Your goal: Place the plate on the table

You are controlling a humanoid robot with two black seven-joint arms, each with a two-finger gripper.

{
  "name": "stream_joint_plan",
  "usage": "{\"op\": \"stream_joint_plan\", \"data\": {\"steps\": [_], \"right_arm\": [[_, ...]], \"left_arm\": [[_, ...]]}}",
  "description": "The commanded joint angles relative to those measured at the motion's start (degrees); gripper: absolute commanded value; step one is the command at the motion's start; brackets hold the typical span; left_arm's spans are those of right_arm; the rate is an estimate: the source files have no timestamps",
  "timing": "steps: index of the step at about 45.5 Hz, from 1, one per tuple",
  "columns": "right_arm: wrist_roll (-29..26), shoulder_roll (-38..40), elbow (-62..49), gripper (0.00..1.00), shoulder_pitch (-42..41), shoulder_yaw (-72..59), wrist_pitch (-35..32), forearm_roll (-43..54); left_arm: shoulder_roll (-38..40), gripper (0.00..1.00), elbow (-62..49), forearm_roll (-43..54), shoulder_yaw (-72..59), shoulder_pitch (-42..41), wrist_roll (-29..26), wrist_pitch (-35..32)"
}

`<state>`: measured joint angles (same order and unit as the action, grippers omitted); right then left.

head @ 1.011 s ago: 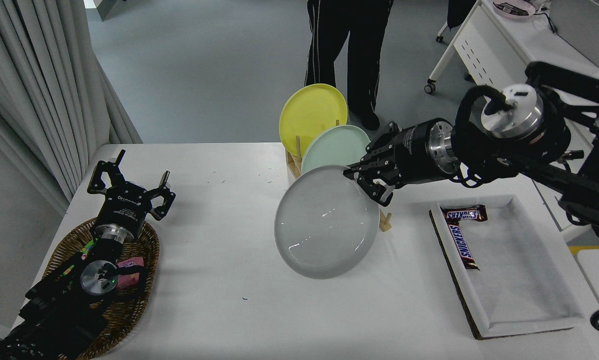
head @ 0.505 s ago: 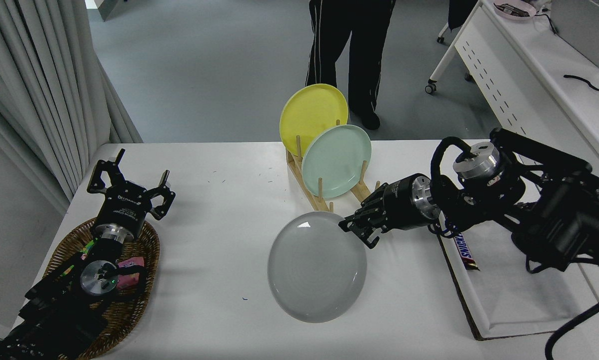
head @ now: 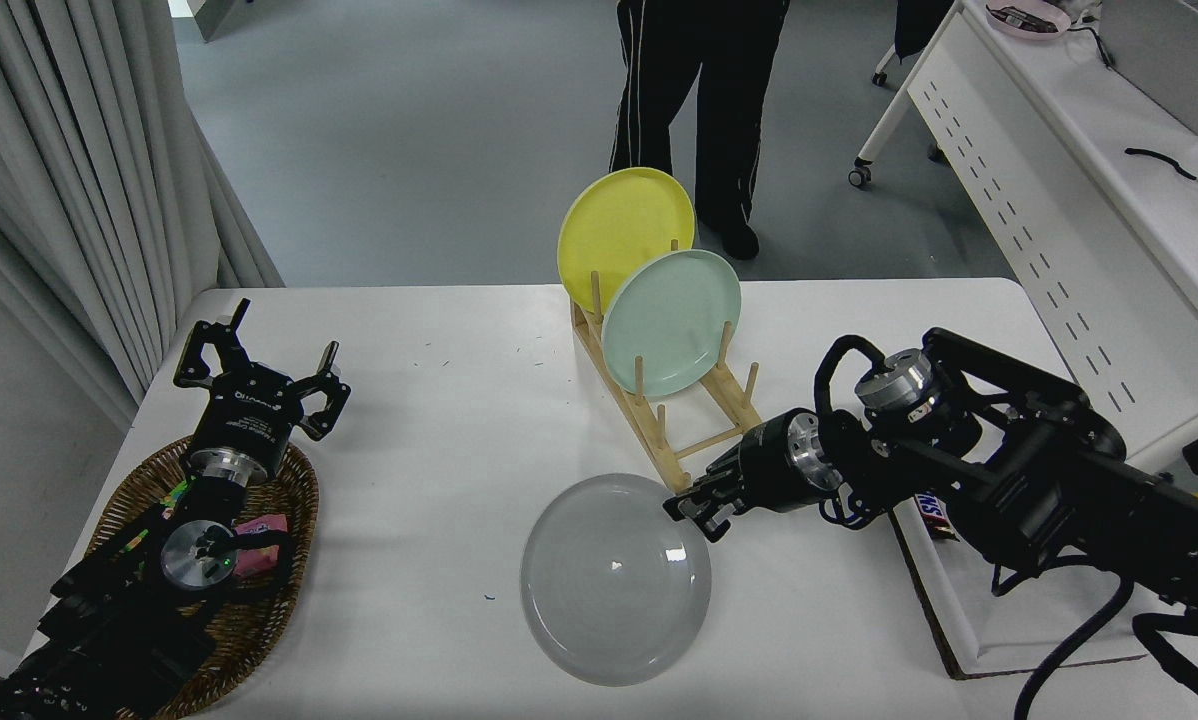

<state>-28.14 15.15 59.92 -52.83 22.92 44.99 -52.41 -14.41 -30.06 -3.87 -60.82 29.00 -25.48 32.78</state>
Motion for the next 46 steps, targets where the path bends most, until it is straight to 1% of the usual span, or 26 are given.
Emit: {"op": "stream_joint_plan", "data": {"steps": [1,8,23,46], "right_arm": [[-0.1,-1.5,-2.3,0.0,1.4,0.1,0.0,0.1],[-0.1,-2.7,-5.8,0.0,2.4,0.6,0.0,0.1],[-0.1,-3.5,-8.9,0.0,3.0,-0.6,0.0,0.2],[-0.1,-4.2,-10.1,0.0,4.0,-0.5,0.0,2.1]], "left_arm": [[0.0,1.0,0.0,0.0,0.0,0.0,0.0,0.0],[0.0,1.0,0.0,-0.1,0.0,0.0,0.0,0.0],[0.0,1.0,0.0,0.0,0.0,0.0,0.0,0.0],[0.0,1.0,0.0,0.0,0.0,0.0,0.0,0.0]]}}
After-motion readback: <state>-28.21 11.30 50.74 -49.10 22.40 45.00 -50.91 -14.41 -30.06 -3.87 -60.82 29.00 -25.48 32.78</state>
